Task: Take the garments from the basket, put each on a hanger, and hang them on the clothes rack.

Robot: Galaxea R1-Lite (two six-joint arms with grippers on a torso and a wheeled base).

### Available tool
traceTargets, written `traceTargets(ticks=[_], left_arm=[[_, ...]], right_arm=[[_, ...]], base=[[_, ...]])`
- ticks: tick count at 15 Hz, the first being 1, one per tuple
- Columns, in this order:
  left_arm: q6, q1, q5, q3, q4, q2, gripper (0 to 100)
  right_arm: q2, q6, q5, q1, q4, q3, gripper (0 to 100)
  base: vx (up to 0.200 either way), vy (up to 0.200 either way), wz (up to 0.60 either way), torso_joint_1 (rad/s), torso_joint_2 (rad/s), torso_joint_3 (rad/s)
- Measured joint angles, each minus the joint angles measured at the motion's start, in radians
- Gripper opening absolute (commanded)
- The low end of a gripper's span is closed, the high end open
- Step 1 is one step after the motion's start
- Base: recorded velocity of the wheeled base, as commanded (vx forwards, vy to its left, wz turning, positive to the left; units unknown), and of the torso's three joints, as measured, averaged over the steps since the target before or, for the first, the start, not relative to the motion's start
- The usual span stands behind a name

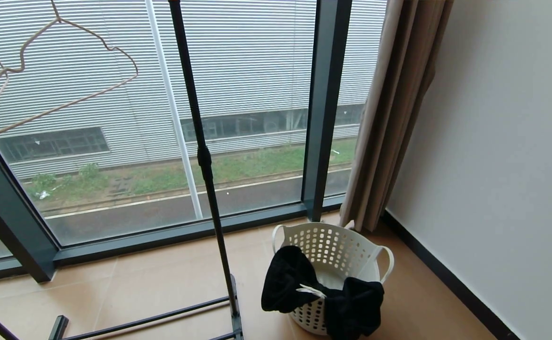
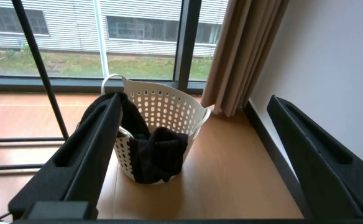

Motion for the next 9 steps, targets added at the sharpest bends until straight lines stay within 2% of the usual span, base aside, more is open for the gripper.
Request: traceTargets(ticks=[2, 5, 7, 9], left_arm=[[0.0, 0.001, -0.001, 0.0, -0.002, 0.0, 100], [0.0, 0.0, -0.003, 0.0, 0.004, 0.0, 100], [0.0, -0.001, -0.004, -0.001, 0.004, 0.0, 100], [0.0, -0.001, -0.006, -0.002, 0.004, 0.0, 100]], right_arm=[[0.0, 0.0, -0.001, 0.0, 0.0, 0.0, 100], [0.0, 0.0, -0.001, 0.001, 0.003, 0.0, 100], [0.0, 0.0, -0.001, -0.001, 0.001, 0.0, 100], [0.0, 0.0, -0.001, 0.0, 0.002, 0.0, 100]], base=[[0.0, 0.0, 0.0, -0.011, 0.06, 0.062], [0.0, 0.0, 0.0, -0.036, 0.3, 0.243], [0.0, 0.0, 0.0, -0.024, 0.12, 0.01], [0.0, 0.0, 0.0, 0.005, 0.05, -0.149]])
